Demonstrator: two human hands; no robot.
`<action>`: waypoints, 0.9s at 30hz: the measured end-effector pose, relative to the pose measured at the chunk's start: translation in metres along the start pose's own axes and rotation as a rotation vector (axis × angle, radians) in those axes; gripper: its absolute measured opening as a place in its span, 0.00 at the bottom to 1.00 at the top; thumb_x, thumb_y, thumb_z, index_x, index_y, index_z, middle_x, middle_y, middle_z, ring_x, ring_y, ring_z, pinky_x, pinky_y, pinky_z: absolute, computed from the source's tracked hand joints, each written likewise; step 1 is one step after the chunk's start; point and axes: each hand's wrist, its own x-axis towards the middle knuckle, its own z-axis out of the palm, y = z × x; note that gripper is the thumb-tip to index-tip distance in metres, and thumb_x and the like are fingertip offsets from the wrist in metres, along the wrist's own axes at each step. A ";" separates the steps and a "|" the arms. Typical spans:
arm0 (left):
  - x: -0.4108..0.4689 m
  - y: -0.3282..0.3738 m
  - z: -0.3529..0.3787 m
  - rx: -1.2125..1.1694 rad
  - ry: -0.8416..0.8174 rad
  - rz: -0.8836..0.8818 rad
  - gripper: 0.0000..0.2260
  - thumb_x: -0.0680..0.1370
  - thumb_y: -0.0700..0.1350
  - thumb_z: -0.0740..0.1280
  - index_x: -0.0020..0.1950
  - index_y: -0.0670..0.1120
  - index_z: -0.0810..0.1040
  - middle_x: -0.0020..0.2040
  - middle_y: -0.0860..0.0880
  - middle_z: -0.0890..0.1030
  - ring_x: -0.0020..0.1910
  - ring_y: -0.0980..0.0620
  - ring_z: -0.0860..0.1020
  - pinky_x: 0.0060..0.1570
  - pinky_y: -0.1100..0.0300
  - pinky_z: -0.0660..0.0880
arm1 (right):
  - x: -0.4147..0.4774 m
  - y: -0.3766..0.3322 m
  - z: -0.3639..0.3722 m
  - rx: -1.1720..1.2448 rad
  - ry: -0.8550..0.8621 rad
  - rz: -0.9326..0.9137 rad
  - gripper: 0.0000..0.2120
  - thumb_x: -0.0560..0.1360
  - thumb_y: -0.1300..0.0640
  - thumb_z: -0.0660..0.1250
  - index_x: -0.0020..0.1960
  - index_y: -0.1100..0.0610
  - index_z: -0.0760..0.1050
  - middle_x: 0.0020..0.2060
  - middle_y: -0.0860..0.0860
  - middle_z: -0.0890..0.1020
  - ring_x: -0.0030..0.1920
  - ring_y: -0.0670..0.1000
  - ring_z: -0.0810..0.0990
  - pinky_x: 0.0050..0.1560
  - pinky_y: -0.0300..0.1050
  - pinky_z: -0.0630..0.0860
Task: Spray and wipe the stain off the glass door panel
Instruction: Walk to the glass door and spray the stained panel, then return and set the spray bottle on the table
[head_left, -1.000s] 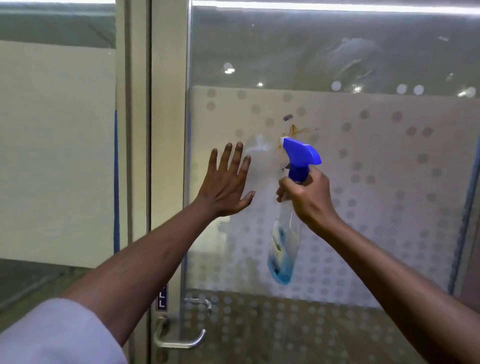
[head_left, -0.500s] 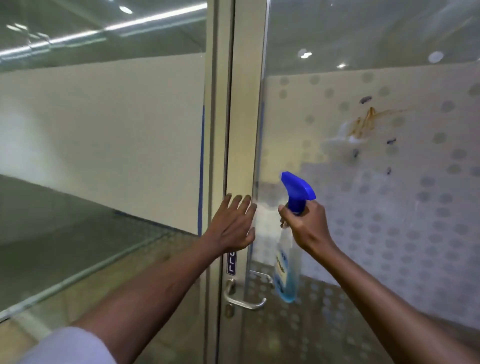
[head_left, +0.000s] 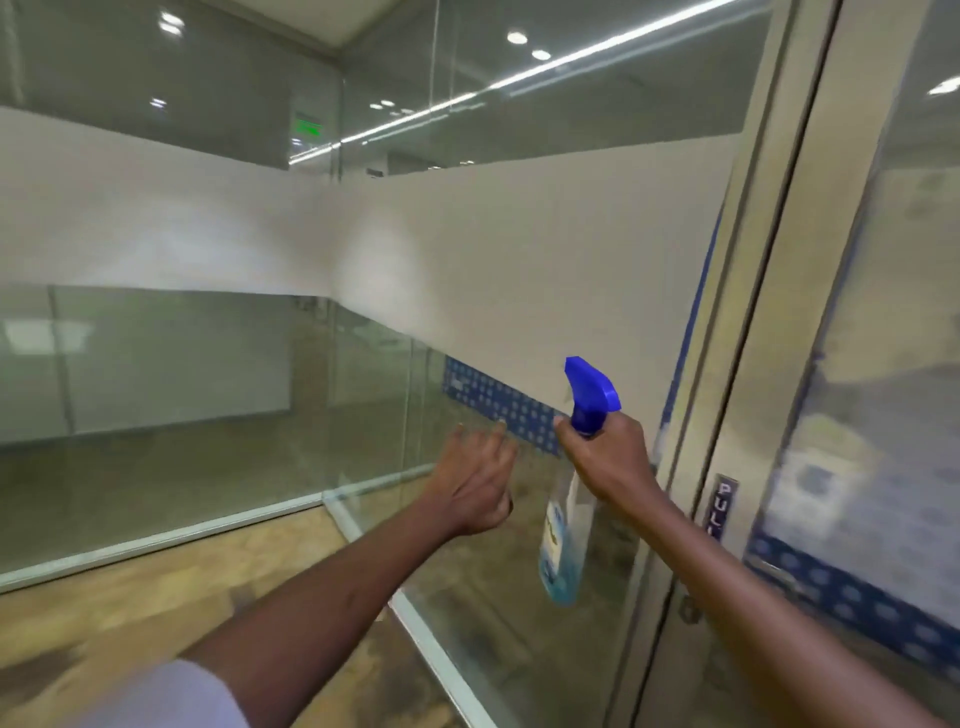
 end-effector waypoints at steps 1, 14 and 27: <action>-0.024 -0.021 -0.003 0.014 -0.012 -0.038 0.30 0.70 0.55 0.63 0.69 0.41 0.68 0.72 0.36 0.69 0.63 0.36 0.73 0.64 0.37 0.67 | -0.005 -0.016 0.022 0.019 -0.038 -0.010 0.20 0.74 0.51 0.70 0.29 0.56 0.67 0.23 0.50 0.71 0.26 0.51 0.70 0.32 0.45 0.66; -0.327 -0.231 -0.065 0.320 -0.270 -0.596 0.32 0.71 0.58 0.61 0.71 0.42 0.63 0.72 0.37 0.67 0.68 0.34 0.67 0.66 0.37 0.62 | -0.092 -0.212 0.286 0.469 -0.752 -0.282 0.16 0.74 0.54 0.72 0.37 0.62 0.71 0.31 0.54 0.72 0.32 0.49 0.69 0.34 0.42 0.67; -0.559 -0.328 -0.095 0.499 -0.489 -1.177 0.34 0.68 0.58 0.70 0.70 0.45 0.67 0.70 0.38 0.73 0.68 0.35 0.72 0.61 0.31 0.69 | -0.222 -0.391 0.513 0.840 -1.134 -0.607 0.16 0.73 0.56 0.74 0.37 0.49 0.67 0.24 0.42 0.73 0.25 0.39 0.74 0.29 0.26 0.69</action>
